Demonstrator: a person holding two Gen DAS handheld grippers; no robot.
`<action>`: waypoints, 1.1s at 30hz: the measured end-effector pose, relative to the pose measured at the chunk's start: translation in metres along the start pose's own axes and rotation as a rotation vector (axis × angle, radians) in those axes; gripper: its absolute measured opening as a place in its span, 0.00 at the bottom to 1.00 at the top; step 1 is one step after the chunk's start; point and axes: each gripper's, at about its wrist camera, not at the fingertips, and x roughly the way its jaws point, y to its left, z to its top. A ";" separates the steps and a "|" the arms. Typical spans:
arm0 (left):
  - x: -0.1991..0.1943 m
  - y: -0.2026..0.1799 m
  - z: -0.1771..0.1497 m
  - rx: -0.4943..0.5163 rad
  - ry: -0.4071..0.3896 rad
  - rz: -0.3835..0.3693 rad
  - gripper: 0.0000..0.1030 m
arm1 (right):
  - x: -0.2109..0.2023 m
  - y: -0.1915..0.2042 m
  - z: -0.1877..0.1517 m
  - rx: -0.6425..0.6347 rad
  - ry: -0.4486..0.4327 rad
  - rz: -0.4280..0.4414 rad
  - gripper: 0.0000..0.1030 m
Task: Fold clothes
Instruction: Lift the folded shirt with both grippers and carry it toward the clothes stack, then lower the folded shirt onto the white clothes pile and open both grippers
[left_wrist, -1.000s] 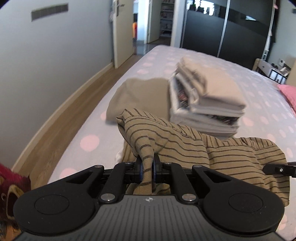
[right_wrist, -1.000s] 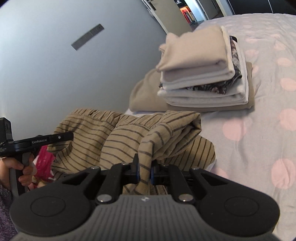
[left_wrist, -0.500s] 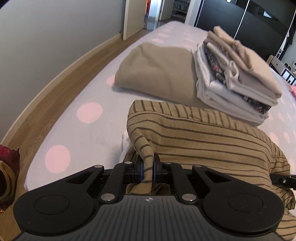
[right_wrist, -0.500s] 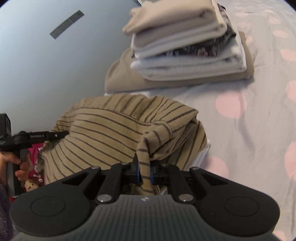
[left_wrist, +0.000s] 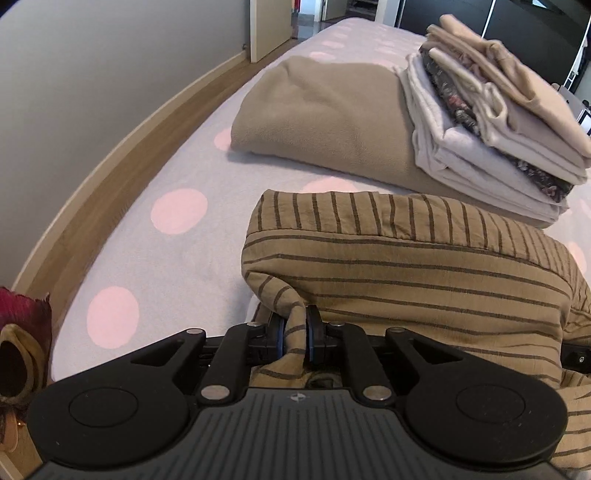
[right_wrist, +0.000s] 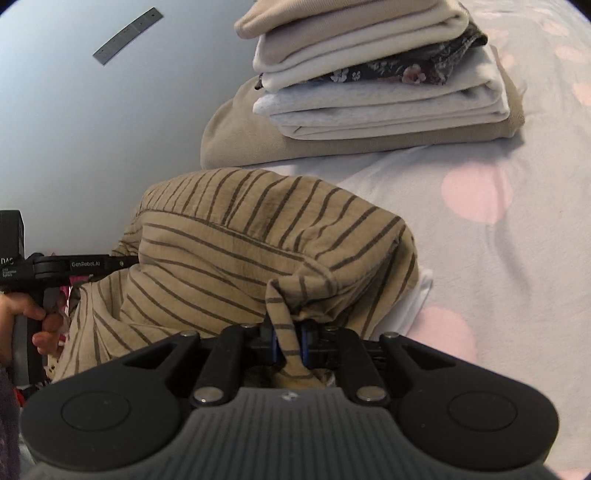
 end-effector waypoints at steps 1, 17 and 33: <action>-0.006 0.000 0.000 0.001 -0.008 0.007 0.15 | -0.006 -0.001 0.000 -0.010 -0.003 0.002 0.22; -0.113 -0.042 -0.030 0.111 -0.181 0.038 0.23 | -0.102 0.059 -0.027 -0.413 -0.247 0.016 0.43; -0.067 0.011 -0.070 -0.146 -0.102 0.081 0.41 | -0.069 0.070 -0.080 -0.447 -0.050 0.010 0.32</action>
